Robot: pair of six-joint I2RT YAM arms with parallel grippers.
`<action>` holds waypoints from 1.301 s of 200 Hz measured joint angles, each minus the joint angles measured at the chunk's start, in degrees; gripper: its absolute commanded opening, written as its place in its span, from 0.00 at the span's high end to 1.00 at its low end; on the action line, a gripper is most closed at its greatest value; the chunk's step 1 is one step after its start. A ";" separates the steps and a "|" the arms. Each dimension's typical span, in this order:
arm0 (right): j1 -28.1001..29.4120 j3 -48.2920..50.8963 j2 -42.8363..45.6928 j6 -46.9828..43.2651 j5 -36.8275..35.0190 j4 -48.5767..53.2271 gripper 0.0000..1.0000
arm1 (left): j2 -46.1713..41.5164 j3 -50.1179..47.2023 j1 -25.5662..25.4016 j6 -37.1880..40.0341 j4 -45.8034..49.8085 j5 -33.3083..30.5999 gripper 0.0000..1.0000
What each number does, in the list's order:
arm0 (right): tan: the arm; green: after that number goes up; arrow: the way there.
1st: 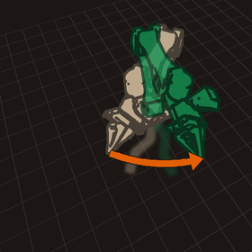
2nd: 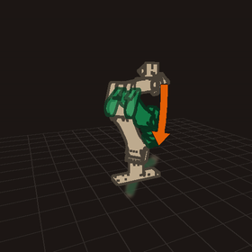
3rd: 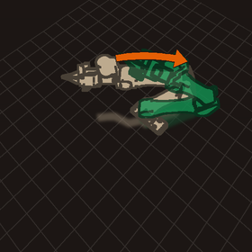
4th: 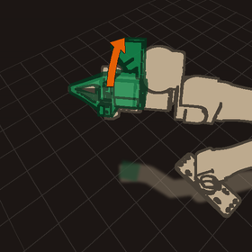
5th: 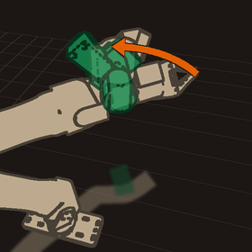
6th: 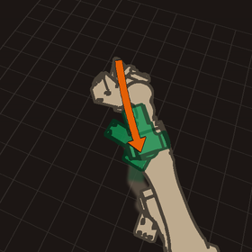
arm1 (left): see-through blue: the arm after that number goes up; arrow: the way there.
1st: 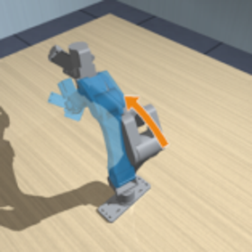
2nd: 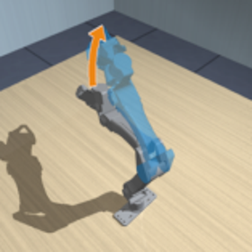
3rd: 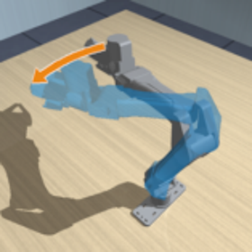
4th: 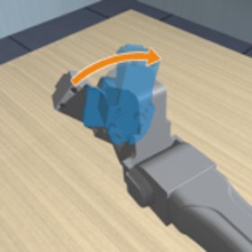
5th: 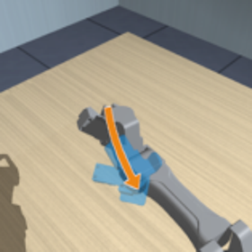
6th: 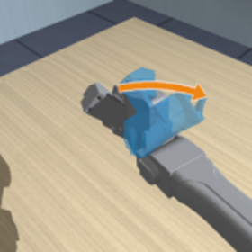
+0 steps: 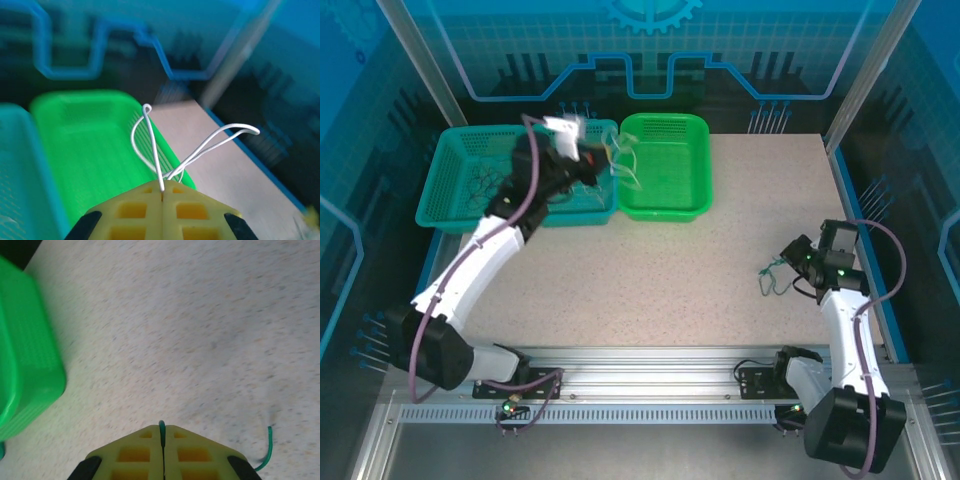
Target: Untangle the cables
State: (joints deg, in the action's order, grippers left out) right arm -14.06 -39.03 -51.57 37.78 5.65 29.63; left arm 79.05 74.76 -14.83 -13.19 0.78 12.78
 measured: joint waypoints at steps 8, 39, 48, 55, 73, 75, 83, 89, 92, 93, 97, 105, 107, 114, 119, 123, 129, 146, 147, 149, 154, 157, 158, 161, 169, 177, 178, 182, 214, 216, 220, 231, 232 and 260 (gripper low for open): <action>0.90 -0.04 0.68 0.02 0.72 0.50 1.00 | 2.10 3.37 2.69 0.00 -0.09 -1.14 1.00; 2.10 -1.46 2.80 -0.04 3.02 3.28 1.00 | 13.22 13.29 10.25 0.02 0.48 -4.13 1.00; 2.25 -2.27 3.63 -0.09 3.78 4.07 1.00 | 16.63 14.78 11.52 0.00 0.83 -4.72 1.00; 2.45 -2.89 4.31 -0.09 4.17 4.52 1.00 | 19.19 15.47 12.39 0.00 1.09 -5.14 0.94; 2.56 -4.37 5.97 -0.24 5.75 5.57 1.00 | 23.74 15.67 13.86 -0.33 2.75 -5.66 0.63; 2.56 -4.52 6.12 -0.26 5.90 5.77 1.00 | 23.98 15.67 13.92 -0.02 2.91 -5.68 0.61; 2.56 -5.03 6.60 -0.28 6.47 6.16 1.00 | 24.98 15.61 14.25 -0.22 3.58 -5.70 0.52; 2.58 -5.40 6.80 -0.26 6.88 6.51 1.00 | 25.16 15.08 14.38 -0.44 3.69 -5.68 0.47; 2.58 -5.57 6.88 -0.28 7.04 6.69 1.00 | 25.16 14.78 14.45 -1.07 3.67 -5.70 0.45; 2.58 -5.60 6.88 -0.28 7.06 6.78 1.00 | 25.14 14.69 14.45 -1.01 3.69 -5.68 0.44; 2.60 -5.75 6.95 -0.26 7.28 6.88 1.00 | 24.74 14.19 14.47 -1.01 3.56 -5.44 0.43; 2.67 -5.99 6.99 -0.24 7.58 7.15 1.00 | 23.63 12.66 14.47 -2.10 2.71 -5.05 0.41; 2.69 -6.01 6.99 -0.24 7.67 7.21 1.00 | 23.21 12.20 14.45 -2.19 2.56 -4.81 0.41; 2.78 -6.12 6.95 -0.22 8.11 7.32 1.00 | 21.53 10.27 14.45 -3.23 1.44 -3.96 0.40; 2.78 -6.21 6.93 -0.22 8.39 7.45 1.00 | 19.96 8.52 14.34 -4.11 0.15 -3.21 0.38; 2.80 -6.27 6.88 -0.24 8.61 7.45 1.00 | 18.36 7.06 14.21 -4.94 -0.55 -2.34 0.37; 2.80 -6.38 6.86 -0.22 9.07 7.48 1.00 | 16.20 5.09 13.99 -6.10 -1.81 -1.44 0.36; 2.80 -6.51 6.82 -0.22 11.04 7.37 1.00 | 10.03 0.85 11.67 -8.13 -4.87 0.24 0.32; 2.80 -6.51 6.82 -0.22 11.26 7.34 1.00 | 9.81 0.74 11.54 -8.20 -4.98 0.33 0.32; 2.82 -6.51 6.82 -0.22 11.45 7.30 1.00 | 9.05 0.42 10.95 -8.26 -5.18 0.72 0.32; 2.82 -6.54 6.82 -0.22 12.46 7.13 1.00 | 7.50 -0.09 9.27 -8.37 -5.81 1.25 0.31; 2.82 -6.51 6.80 -0.22 13.11 6.93 1.00 | 6.71 -0.28 8.15 -8.15 -6.01 1.75 0.30; 2.82 -6.51 6.78 -0.24 13.29 6.88 1.00 | 6.54 -0.33 7.87 -8.07 -6.14 1.77 0.30; 2.82 -6.51 6.78 -0.24 13.99 6.73 1.00 | 5.90 -0.44 6.69 -8.13 -6.51 2.14 0.29; 2.82 -6.51 6.67 -0.20 16.04 5.77 1.00 | 4.15 -0.83 3.02 -7.78 -7.56 3.72 0.27; 2.86 -6.51 6.60 -0.15 17.94 4.61 1.00 | 2.80 -1.38 -1.01 -7.26 -8.63 5.70 0.26; 2.89 -6.51 6.60 -0.13 18.14 4.50 1.00 | 2.71 -1.44 -1.42 -7.23 -8.72 5.92 0.26; 2.97 -6.54 6.60 -0.07 19.17 3.80 1.00 | 2.23 -1.79 -3.39 -7.15 -9.29 7.06 0.26; 6.45 -7.08 6.58 -0.81 23.67 0.09 1.00 | 2.32 -4.24 -15.54 -0.20 -9.92 14.34 0.26; 6.73 -7.17 6.58 -0.96 23.82 0.04 1.00 | 2.58 -4.35 -16.22 0.28 -9.88 14.73 0.26; 7.41 -7.37 6.58 -1.20 24.00 -0.20 1.00 | 2.99 -4.44 -17.29 1.38 -9.68 15.30 0.26; 9.46 -8.00 6.56 -1.84 24.68 -0.96 1.00 | 4.83 -4.48 -19.69 3.39 -9.60 17.20 0.26; 9.60 -8.04 6.56 -1.86 24.68 -0.98 1.00 | 4.96 -4.48 -19.82 3.52 -9.60 17.27 0.26; 14.80 -9.53 5.86 -2.99 24.79 -2.58 1.00 | 10.71 -4.59 -23.19 6.97 -10.75 21.97 0.24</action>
State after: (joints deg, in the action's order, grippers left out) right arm 0.73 -48.56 -45.71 34.79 30.44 27.05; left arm 89.76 70.17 -38.02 -6.22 -9.98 34.74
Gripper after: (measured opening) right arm 0.066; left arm 0.752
